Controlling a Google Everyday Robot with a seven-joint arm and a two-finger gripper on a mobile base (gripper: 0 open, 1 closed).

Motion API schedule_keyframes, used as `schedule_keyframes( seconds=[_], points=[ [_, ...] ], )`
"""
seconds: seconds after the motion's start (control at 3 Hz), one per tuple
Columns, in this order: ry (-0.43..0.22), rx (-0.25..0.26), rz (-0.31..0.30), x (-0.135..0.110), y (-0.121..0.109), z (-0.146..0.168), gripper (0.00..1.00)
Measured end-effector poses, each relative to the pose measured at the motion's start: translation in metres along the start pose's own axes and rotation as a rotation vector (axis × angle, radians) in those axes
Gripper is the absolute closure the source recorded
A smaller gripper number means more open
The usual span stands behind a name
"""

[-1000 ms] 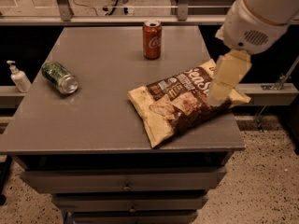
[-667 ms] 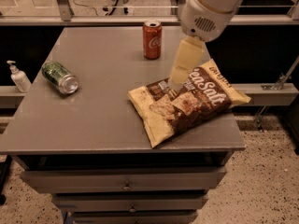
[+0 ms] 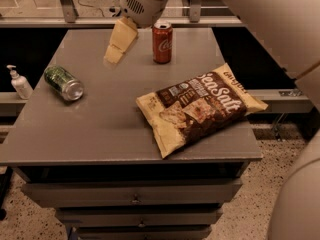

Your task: Place green can upright

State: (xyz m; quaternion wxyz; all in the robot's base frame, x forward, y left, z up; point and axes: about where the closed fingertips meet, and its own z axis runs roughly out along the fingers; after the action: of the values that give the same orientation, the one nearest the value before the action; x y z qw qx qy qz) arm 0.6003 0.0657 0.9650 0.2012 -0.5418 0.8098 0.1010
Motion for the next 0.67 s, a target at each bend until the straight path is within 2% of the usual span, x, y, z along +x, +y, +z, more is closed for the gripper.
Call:
schedule_keyframes(
  seconds=[0.67],
  points=[
    [-0.008, -0.018, 0.006, -0.0059, 0.0015, 0.0068, 0.00]
  ],
)
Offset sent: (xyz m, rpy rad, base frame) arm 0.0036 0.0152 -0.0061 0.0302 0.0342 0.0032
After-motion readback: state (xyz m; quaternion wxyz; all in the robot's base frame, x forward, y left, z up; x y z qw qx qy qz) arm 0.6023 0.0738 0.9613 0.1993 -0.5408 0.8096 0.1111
